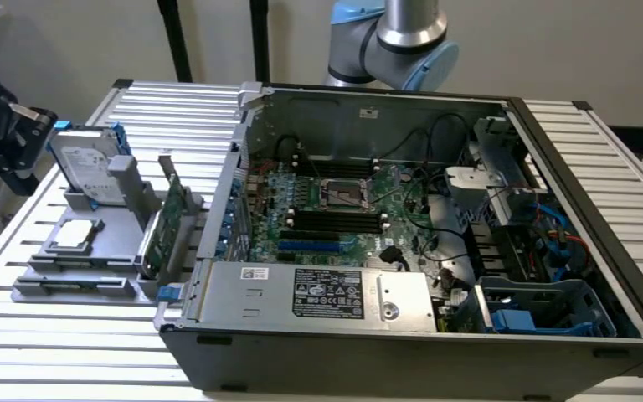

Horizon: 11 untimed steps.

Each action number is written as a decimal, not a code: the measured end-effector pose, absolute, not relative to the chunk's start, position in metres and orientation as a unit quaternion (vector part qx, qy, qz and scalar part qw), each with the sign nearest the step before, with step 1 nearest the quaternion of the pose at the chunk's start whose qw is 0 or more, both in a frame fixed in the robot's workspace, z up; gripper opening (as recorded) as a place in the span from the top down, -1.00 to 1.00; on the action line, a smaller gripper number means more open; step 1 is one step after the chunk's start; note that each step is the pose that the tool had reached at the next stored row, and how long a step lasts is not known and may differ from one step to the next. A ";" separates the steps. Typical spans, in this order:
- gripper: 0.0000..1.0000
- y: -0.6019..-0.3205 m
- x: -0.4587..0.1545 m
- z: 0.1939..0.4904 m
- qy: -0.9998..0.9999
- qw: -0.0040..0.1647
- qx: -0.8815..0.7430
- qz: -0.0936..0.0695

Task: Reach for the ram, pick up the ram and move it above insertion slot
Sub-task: 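Pick up the ram and move it above insertion slot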

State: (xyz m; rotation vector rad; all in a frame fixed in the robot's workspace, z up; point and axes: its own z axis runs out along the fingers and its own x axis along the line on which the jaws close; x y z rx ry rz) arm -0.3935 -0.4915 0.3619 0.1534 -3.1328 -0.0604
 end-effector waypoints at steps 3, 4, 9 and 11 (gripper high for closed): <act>0.79 -0.492 -0.393 0.361 -0.997 0.003 0.076 -0.019; 0.79 -0.492 -0.393 0.361 -0.996 0.003 0.085 -0.019; 0.79 -0.492 -0.393 0.360 -0.991 0.004 0.130 -0.019; 0.79 -0.492 -0.393 0.360 -0.989 0.004 0.148 -0.019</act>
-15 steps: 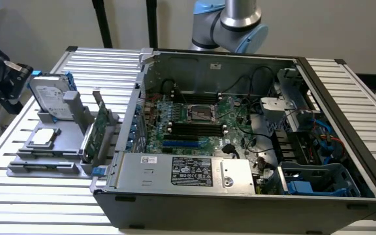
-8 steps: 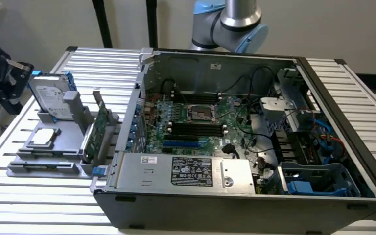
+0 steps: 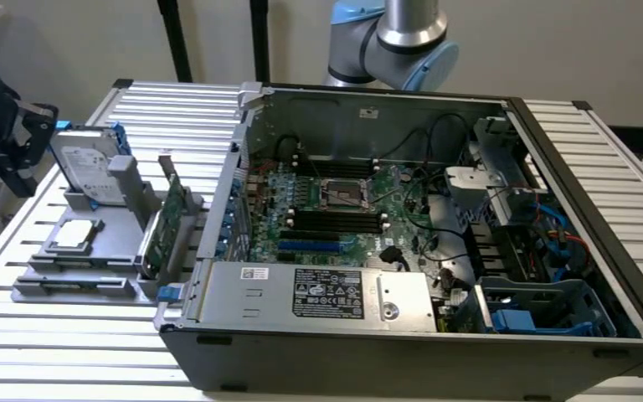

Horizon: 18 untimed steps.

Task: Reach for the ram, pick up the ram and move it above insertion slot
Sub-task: 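Pick up the ram and move it above insertion slot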

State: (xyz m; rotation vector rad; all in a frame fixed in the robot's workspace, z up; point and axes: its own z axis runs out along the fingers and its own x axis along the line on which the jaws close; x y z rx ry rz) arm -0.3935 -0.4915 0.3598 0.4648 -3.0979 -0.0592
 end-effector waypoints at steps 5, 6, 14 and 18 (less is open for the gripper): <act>0.79 -0.492 -0.393 0.358 -0.981 0.005 0.193 -0.019; 0.79 -0.492 -0.393 0.358 -0.979 0.005 0.201 -0.019; 0.79 -0.492 -0.393 0.356 -0.962 0.007 0.272 -0.018; 0.79 -0.492 -0.393 0.355 -0.951 0.007 0.308 -0.018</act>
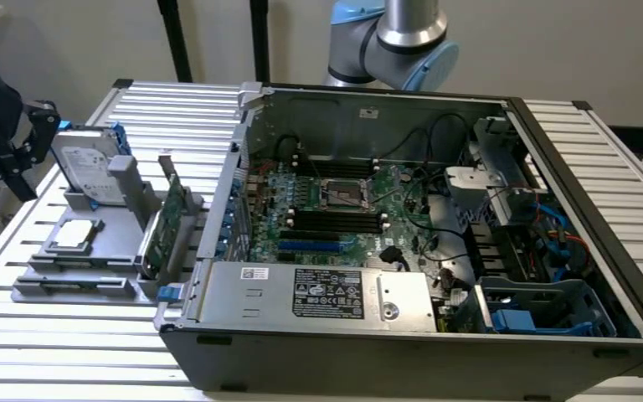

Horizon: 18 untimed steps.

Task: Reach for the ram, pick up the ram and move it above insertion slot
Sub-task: 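Pick up the ram and move it above insertion slot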

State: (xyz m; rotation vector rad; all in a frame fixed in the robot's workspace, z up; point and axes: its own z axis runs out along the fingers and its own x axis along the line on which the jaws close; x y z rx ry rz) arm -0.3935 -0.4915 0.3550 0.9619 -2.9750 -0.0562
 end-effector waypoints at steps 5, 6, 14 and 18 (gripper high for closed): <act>0.79 -0.492 -0.393 0.354 -0.936 0.008 0.351 -0.018; 0.79 -0.492 -0.393 0.353 -0.933 0.008 0.359 -0.018; 0.79 -0.492 -0.393 0.351 -0.905 0.009 0.426 -0.017; 0.79 -0.492 -0.393 0.350 -0.888 0.010 0.459 -0.017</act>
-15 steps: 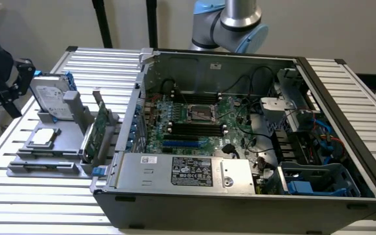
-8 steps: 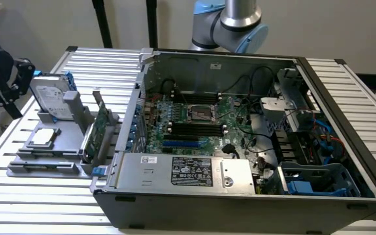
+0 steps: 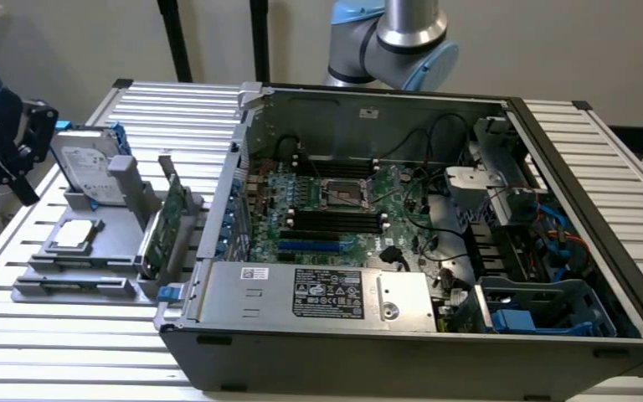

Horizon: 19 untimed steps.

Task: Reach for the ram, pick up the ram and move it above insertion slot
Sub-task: 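Pick up the ram and move it above insertion slot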

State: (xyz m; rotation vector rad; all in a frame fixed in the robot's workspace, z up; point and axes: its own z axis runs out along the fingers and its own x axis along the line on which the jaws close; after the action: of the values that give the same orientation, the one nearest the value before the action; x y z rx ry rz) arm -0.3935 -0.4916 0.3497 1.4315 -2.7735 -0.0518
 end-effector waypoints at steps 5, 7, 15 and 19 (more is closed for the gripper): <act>0.79 -0.492 -0.393 0.348 -0.867 0.011 0.498 -0.016; 0.79 -0.492 -0.393 0.347 -0.858 0.011 0.514 -0.016; 0.79 -0.492 -0.393 0.344 -0.818 0.012 0.575 -0.015; 0.79 -0.492 -0.393 0.343 -0.797 0.013 0.604 -0.015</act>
State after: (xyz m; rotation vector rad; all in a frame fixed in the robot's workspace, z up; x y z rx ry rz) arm -0.3934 -0.4915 0.3425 1.8832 -2.4826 -0.0453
